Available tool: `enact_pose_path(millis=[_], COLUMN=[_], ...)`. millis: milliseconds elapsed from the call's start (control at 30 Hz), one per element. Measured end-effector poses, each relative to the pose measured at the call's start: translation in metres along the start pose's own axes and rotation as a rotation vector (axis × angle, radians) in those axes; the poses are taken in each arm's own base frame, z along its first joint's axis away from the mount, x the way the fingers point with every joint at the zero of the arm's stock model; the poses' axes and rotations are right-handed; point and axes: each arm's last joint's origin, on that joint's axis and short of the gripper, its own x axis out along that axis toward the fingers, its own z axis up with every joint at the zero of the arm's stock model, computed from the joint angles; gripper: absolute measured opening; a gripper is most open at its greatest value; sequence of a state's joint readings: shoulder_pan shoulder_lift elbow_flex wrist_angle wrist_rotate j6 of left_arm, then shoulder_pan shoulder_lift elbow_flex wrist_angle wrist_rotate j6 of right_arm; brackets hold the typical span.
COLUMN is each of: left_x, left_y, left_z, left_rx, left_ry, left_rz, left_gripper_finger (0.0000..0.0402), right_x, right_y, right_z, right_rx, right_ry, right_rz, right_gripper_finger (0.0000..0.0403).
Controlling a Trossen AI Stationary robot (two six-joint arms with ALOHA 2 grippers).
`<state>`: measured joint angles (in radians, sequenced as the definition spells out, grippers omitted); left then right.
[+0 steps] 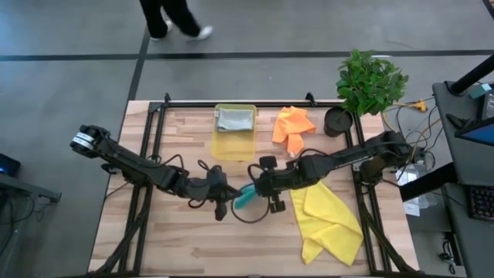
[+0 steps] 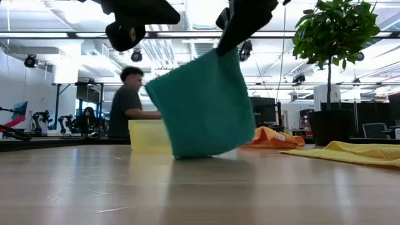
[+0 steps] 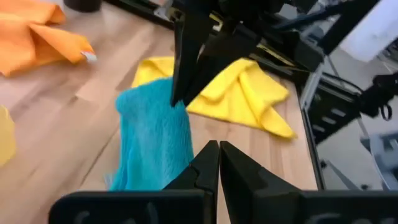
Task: Fold microfiber towels
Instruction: Put the folded light blue microfiber cloth into the yellow bin
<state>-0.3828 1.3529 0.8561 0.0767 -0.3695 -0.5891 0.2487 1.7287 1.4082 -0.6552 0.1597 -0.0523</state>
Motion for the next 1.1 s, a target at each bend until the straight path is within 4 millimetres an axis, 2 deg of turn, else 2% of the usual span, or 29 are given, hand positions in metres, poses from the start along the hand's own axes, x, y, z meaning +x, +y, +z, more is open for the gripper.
enact_pose_path(millis=[100, 200, 300, 567, 733, 833, 933, 1000, 1100], left_x=[0.002, 0.004, 0.007, 0.017, 0.025, 0.03, 0.034, 0.033, 0.029], left_y=[-0.001, 0.0, 0.008, 0.027, 0.031, 0.034, 0.039, 0.041, 0.041], left_z=[0.001, -0.001, 0.001, 0.003, -0.001, -0.009, -0.019, -0.023, -0.022], left_rx=[0.049, 0.134, 0.155, 0.175, 0.159, 0.174, 0.194, 0.216, 0.254], left_ry=[-0.003, 0.006, 0.017, 0.063, 0.132, 0.19, 0.266, 0.3, 0.319], left_rz=[0.004, 0.01, 0.043, 0.105, 0.028, 0.042, 0.081, 0.096, 0.093], left_gripper_finger=[0.0002, 0.0022, 0.0065, 0.0212, 0.0264, 0.0268, 0.0249, 0.0216, 0.0135], right_x=[-0.001, -0.004, -0.007, -0.012, -0.012, -0.012, -0.012, -0.012, -0.012], right_y=[-0.006, -0.011, -0.015, -0.02, -0.025, -0.027, -0.027, -0.027, -0.027], right_z=[0.002, 0.007, 0.011, 0.017, 0.017, 0.018, 0.018, 0.018, 0.017], right_rx=[0.028, 0.05, 0.073, 0.123, 0.162, 0.166, 0.165, 0.165, 0.161], right_ry=[-0.005, -0.026, -0.038, -0.068, -0.069, -0.075, -0.075, -0.075, -0.074], right_rz=[0.002, -0.005, -0.009, -0.015, -0.023, -0.026, -0.028, -0.028, -0.028], right_gripper_finger=[0.0009, 0.0009, 0.0009, 0.0009, 0.0009, 0.0009, 0.0009, 0.0009, 0.0009])
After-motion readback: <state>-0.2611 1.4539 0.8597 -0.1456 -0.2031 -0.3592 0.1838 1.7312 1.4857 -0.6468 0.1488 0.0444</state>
